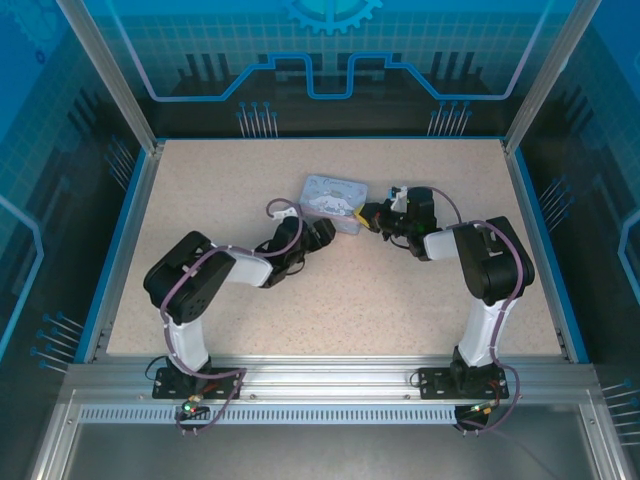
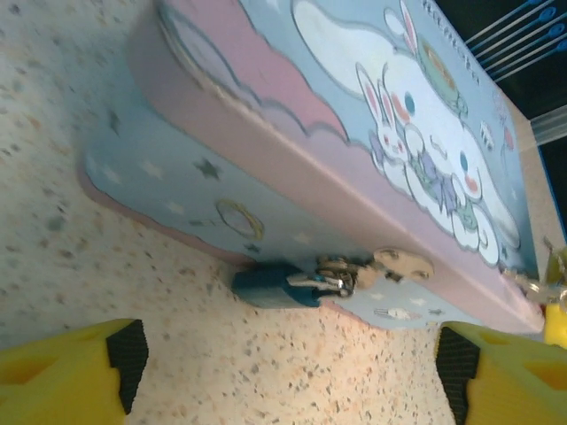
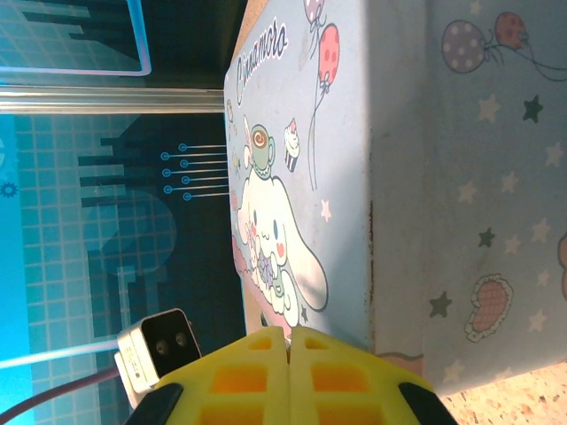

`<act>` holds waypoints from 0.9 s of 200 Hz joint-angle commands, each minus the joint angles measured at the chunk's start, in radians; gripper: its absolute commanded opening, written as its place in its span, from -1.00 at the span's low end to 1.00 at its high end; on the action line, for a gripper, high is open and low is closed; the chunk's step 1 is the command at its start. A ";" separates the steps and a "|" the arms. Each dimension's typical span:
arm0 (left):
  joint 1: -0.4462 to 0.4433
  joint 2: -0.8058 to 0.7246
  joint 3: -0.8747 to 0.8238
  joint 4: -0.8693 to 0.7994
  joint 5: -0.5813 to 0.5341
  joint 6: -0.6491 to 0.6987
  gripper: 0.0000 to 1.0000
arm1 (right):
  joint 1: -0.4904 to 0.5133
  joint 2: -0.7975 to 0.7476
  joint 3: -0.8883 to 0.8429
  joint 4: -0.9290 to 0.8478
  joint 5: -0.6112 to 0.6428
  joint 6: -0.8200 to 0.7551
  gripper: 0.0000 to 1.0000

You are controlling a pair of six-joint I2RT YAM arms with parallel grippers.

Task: Unlock a padlock with a key

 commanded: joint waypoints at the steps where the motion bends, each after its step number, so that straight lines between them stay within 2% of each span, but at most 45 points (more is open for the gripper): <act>1: 0.038 -0.025 -0.004 -0.010 0.108 0.088 0.78 | -0.011 0.031 -0.019 -0.082 0.017 -0.027 -1.00; 34: 0.070 0.013 0.034 -0.023 0.228 0.158 0.83 | -0.009 0.027 -0.021 -0.093 0.019 -0.032 -1.00; 82: 0.072 0.069 0.121 -0.110 0.300 0.287 0.86 | -0.008 0.022 -0.021 -0.105 0.022 -0.039 -1.00; 180: 0.066 0.169 0.263 -0.221 0.271 0.461 0.86 | -0.008 0.049 -0.009 -0.098 0.009 -0.042 -1.00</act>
